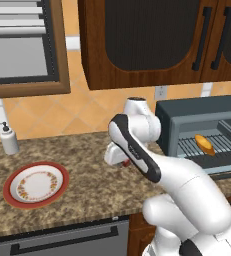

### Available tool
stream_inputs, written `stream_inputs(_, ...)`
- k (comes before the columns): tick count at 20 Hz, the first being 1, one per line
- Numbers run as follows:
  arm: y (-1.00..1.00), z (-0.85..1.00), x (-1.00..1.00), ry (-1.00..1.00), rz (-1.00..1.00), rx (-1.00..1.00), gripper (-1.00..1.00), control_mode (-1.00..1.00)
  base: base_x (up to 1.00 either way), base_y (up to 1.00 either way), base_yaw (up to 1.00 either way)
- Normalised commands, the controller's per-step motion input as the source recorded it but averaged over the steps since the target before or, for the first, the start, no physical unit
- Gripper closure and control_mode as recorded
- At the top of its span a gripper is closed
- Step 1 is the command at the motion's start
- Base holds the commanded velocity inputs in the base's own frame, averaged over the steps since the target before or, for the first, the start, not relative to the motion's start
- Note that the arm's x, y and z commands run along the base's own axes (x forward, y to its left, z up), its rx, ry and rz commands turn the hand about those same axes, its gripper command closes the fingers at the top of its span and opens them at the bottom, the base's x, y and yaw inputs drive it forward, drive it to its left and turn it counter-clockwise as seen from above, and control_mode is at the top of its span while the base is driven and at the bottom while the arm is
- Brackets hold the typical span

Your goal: Pick up the kebab skewer and baguette bread, and place them inside the toaster oven. Close the toaster oven door and start by setting the timer.

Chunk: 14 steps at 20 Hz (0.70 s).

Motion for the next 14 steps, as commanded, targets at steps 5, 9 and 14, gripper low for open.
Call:
stream_inputs(5,-1.00,0.03,0.00,-0.02,-0.36,-0.05,1.00,-1.00,0.00,0.00,0.00)
stream_inputs(9,-1.00,0.04,0.00,0.02,-0.44,-0.02,1.00,-1.00,0.00,0.00,0.00)
stream_inputs(14,-1.00,0.00,0.00,0.00,-0.38,-0.08,1.00,-1.00,0.00,0.00,0.00)
